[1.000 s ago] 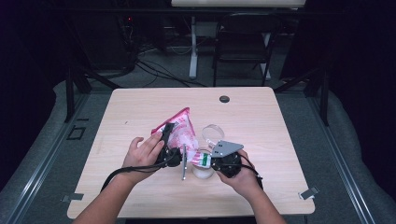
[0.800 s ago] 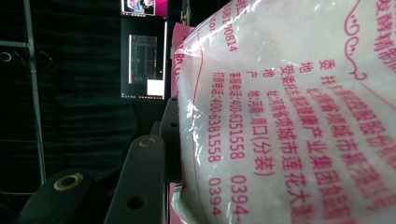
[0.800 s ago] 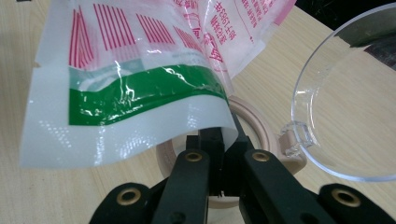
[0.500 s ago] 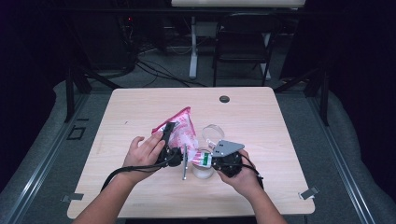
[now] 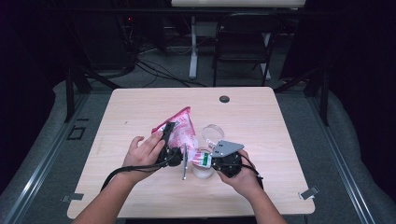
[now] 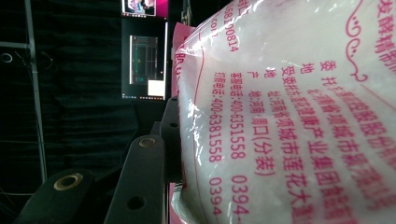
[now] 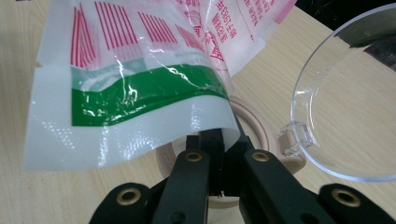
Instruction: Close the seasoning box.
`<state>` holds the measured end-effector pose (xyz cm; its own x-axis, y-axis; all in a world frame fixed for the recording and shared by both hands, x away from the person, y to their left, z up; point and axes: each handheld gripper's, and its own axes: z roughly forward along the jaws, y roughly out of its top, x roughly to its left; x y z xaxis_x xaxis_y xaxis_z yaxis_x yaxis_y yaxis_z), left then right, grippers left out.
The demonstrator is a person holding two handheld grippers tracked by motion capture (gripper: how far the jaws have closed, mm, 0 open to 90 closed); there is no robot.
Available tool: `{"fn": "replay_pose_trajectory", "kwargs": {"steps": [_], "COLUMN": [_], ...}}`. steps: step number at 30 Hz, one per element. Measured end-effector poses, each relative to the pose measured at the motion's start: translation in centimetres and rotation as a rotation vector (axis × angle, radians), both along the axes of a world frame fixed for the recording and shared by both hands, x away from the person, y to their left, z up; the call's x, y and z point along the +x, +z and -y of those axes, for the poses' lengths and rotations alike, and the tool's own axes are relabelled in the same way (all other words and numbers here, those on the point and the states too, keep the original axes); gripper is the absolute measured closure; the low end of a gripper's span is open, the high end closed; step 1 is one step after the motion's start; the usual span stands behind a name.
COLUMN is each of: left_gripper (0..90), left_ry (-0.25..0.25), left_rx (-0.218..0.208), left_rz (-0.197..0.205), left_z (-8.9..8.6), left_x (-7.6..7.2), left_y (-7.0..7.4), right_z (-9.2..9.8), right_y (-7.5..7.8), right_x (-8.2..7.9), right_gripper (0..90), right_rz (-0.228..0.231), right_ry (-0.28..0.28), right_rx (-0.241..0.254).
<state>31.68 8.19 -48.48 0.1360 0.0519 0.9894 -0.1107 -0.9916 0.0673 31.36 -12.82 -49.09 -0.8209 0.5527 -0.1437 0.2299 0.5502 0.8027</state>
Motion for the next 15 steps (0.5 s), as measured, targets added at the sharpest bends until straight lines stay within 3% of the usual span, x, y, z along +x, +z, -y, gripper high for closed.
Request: {"fn": "replay_pose_trajectory", "kwargs": {"steps": [15], "left_gripper": [66.0], "left_ry": [-0.004], "left_rx": [0.002], "left_rz": [0.002], "left_z": [0.09], "left_x": [-0.04], "left_y": [0.08], "right_z": [0.08], "right_y": [-0.03], "right_x": [0.05], "right_gripper": [90.0], "right_rz": [0.000], "right_ry": [-0.002], "right_rx": [-0.001]}}
